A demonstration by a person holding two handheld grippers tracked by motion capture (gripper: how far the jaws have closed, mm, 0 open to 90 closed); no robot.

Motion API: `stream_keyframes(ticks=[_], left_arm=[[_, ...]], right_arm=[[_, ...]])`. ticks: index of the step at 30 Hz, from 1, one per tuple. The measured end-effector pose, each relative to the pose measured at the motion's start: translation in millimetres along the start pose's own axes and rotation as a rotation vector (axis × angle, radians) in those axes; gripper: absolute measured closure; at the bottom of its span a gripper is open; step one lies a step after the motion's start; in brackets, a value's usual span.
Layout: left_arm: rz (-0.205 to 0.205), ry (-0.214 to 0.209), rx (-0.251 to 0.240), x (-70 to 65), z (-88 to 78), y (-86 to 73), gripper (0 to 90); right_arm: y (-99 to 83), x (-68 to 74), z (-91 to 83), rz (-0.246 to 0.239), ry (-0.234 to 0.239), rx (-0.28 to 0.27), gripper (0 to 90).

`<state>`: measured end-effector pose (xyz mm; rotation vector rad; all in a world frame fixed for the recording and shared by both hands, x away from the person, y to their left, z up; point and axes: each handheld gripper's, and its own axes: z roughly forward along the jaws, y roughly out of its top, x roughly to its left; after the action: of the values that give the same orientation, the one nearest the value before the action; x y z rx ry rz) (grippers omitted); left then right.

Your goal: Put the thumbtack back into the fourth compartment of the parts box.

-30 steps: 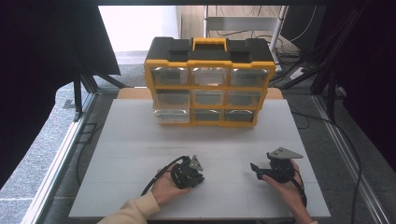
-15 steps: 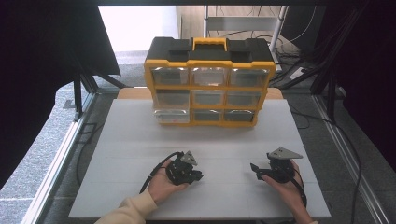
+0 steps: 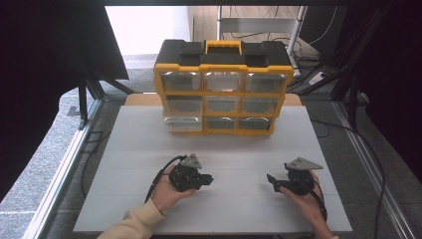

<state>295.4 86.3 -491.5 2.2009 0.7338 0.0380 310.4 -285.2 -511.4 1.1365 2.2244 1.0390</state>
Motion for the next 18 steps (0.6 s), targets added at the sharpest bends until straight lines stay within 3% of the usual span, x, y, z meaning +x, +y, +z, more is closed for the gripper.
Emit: stream_keyframes(ticks=[18], left_arm=[[-0.006, -0.013, -0.096, 3.8, -29.2, 14.0, 83.2]], right_arm=[[-0.5, -0.5, 0.5, 0.001, -0.002, 0.003, 19.2]])
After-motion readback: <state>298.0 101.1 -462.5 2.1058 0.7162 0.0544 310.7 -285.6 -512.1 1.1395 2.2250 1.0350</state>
